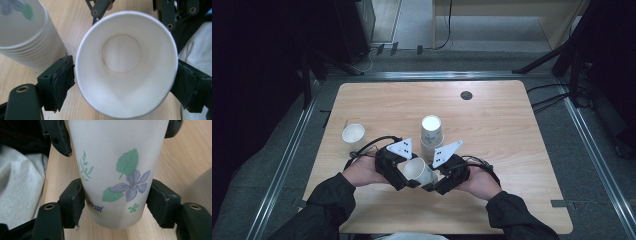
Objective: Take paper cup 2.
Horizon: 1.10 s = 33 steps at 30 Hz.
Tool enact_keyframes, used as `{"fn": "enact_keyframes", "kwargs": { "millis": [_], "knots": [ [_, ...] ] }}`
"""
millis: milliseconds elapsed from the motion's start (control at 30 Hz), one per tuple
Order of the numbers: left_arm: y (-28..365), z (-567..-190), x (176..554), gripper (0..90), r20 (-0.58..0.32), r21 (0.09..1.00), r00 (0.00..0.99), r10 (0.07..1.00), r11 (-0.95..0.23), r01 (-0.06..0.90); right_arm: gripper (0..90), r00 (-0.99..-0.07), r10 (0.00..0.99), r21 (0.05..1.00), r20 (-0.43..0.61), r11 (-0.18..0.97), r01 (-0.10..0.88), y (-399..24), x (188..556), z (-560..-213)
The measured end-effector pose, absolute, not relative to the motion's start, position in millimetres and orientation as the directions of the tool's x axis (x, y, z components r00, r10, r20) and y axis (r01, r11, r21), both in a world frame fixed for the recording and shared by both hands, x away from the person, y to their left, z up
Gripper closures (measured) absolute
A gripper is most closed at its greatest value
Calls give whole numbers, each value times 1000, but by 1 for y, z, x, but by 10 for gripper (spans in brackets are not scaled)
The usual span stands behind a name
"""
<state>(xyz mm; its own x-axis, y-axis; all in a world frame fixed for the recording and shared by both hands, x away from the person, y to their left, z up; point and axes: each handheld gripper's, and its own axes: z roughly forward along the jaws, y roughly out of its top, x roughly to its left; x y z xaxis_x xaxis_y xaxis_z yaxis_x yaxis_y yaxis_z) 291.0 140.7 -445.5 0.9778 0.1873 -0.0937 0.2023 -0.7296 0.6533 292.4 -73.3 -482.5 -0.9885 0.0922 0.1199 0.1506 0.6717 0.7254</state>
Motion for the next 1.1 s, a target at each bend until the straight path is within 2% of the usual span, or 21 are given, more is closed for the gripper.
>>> {"fn": "enact_keyframes", "kwargs": {
  "millis": [367,700,800,867,1100],
  "knots": [
    [150,-440,293,133,-183,783,960,214,-558,274,343,-984,102,799,146,575,178,-85,297,-470],
    [142,-443,288,146,-194,807,961,195,-526,270,343,-979,81,814,188,545,201,-83,295,-469],
    [143,-442,288,164,-193,816,960,201,-511,271,343,-978,80,817,192,539,204,-83,295,-468],
    [144,-442,289,221,-201,822,958,204,-496,278,344,-979,77,816,190,542,201,-83,295,-468],
    [144,-442,288,250,-185,828,961,205,-495,265,348,-979,77,817,188,542,200,-83,295,-468]
  ]
}}
